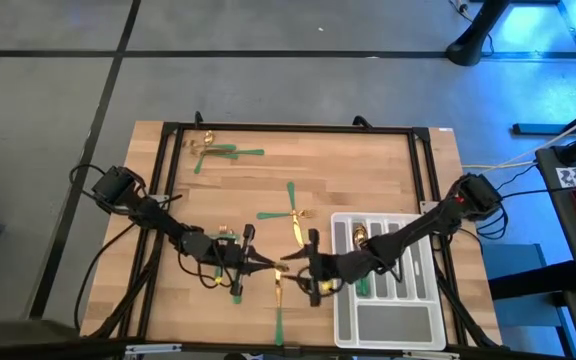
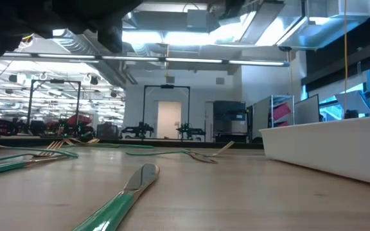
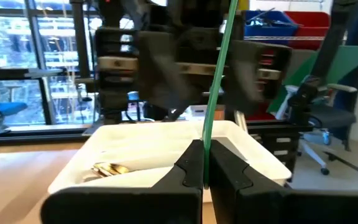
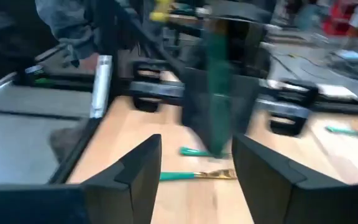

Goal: Sort silverware
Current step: Put the bottom left green spoon into the silverware rack

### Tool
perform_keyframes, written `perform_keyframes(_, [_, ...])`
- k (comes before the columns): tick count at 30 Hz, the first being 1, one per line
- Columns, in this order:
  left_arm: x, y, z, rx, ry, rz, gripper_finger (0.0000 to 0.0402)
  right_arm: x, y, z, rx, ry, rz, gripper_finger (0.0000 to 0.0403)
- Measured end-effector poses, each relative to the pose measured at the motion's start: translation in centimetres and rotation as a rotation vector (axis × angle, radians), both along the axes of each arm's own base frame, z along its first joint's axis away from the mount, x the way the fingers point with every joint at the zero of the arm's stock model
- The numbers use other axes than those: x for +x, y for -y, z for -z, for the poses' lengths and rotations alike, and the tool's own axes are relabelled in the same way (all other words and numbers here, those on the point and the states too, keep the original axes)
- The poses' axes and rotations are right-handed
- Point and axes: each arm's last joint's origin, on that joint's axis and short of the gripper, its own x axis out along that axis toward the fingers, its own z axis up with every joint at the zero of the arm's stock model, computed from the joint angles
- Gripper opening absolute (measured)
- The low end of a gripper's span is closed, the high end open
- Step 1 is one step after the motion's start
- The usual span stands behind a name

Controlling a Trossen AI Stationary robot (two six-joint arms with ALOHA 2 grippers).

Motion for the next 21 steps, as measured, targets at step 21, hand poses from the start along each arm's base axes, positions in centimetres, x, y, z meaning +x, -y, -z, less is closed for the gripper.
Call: perform_keyframes(21, [0.01,-0.02,0.1,0.0,-0.007,-0.004,0.0,0.94,0.06,-0.03,0.021,0.124,0.068,0.0076])
